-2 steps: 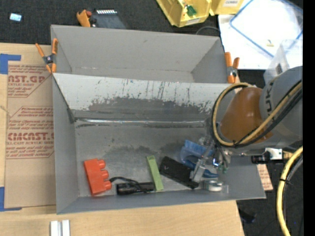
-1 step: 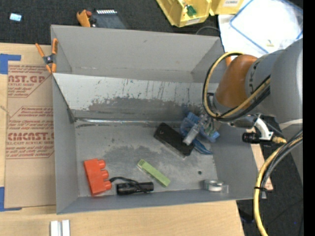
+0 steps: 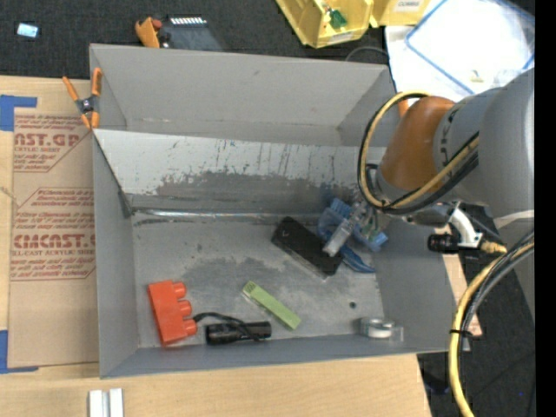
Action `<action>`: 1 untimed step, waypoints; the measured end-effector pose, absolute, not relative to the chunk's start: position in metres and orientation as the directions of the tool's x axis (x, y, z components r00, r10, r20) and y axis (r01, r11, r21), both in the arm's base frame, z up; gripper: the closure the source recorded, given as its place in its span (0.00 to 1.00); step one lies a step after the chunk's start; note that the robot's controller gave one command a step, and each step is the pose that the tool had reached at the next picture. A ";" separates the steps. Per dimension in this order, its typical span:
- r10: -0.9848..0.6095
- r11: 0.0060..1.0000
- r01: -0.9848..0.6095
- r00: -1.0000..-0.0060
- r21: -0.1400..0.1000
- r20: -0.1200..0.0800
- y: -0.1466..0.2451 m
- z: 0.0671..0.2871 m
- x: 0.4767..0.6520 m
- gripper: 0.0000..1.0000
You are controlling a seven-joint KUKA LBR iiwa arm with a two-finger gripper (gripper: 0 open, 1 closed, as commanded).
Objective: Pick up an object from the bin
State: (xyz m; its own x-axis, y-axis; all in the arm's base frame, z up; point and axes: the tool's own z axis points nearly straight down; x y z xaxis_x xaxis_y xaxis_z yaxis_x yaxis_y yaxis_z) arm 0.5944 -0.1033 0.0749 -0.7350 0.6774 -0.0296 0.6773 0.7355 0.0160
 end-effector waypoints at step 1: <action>0.676 0.736 0.676 -0.736 0.014 -0.028 -0.103 0.113 0.593 1.00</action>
Offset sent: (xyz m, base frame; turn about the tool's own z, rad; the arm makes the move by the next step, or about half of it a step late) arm -0.0010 0.0002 0.0371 0.0002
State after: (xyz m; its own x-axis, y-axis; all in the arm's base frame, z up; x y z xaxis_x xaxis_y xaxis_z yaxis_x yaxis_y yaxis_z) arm 0.5930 -0.1031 0.1132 -0.7359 0.6765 -0.0277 0.6764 0.7364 0.0142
